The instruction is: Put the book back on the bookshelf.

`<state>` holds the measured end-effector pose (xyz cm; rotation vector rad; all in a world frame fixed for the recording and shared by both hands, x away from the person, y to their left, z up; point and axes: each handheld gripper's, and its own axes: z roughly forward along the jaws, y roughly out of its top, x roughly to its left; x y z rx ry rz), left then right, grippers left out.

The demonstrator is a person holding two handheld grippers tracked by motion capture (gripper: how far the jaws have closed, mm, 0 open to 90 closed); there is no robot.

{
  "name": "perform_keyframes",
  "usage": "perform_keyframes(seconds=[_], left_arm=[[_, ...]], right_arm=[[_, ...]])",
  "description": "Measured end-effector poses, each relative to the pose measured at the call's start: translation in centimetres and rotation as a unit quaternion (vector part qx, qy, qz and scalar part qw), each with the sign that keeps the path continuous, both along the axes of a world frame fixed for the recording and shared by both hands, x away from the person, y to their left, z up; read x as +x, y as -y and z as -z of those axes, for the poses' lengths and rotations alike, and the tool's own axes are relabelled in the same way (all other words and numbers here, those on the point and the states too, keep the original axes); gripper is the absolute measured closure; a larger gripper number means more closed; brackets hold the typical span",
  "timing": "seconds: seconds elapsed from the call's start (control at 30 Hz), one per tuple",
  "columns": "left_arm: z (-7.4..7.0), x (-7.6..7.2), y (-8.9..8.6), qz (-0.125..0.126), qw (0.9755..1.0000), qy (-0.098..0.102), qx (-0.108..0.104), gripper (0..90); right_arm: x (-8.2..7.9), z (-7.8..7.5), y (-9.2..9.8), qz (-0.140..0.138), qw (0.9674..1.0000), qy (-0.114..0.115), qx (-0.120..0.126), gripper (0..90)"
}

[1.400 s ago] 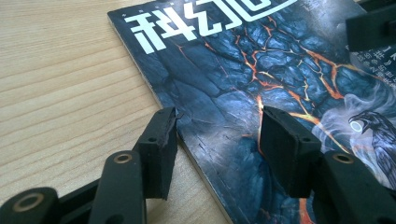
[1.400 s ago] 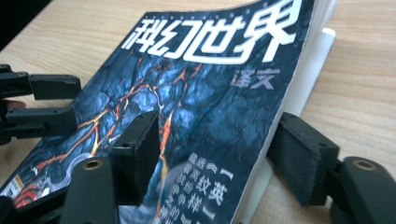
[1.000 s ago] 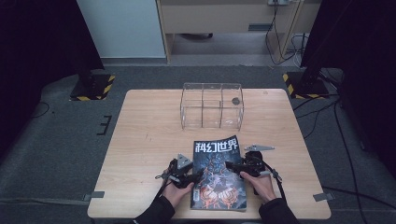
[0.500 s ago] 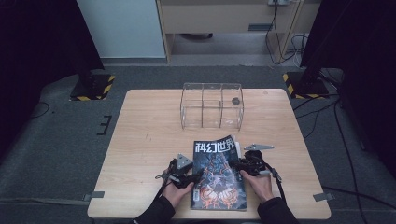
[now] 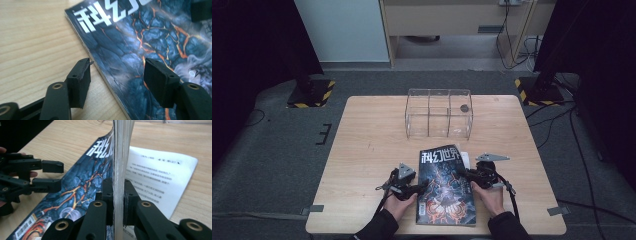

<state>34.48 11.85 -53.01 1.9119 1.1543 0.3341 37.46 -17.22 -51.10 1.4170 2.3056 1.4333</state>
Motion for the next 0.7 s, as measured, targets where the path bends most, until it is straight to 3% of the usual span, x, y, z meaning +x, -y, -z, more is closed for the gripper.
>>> perform_keyframes(seconds=[0.33, 0.43, 0.7], left_arm=[[-0.8, 0.4, -0.9, 0.004, 0.9991, 0.011, -0.042, 34.8], [-1.1, 0.5, -1.1, 0.004, 0.998, 0.017, -0.061, 33.7], [-1.9, 0.7, -1.5, 0.012, 0.9969, 0.031, -0.072, 31.1]], right_arm=[[-0.9, -1.7, -0.1, -0.015, 0.999, 0.041, 0.012, 83.7], [-1.4, -2.9, -0.2, -0.026, 0.997, 0.069, 0.024, 83.7], [-2.4, -4.6, -0.5, -0.045, 0.9921, 0.11, 0.039, 83.7]])
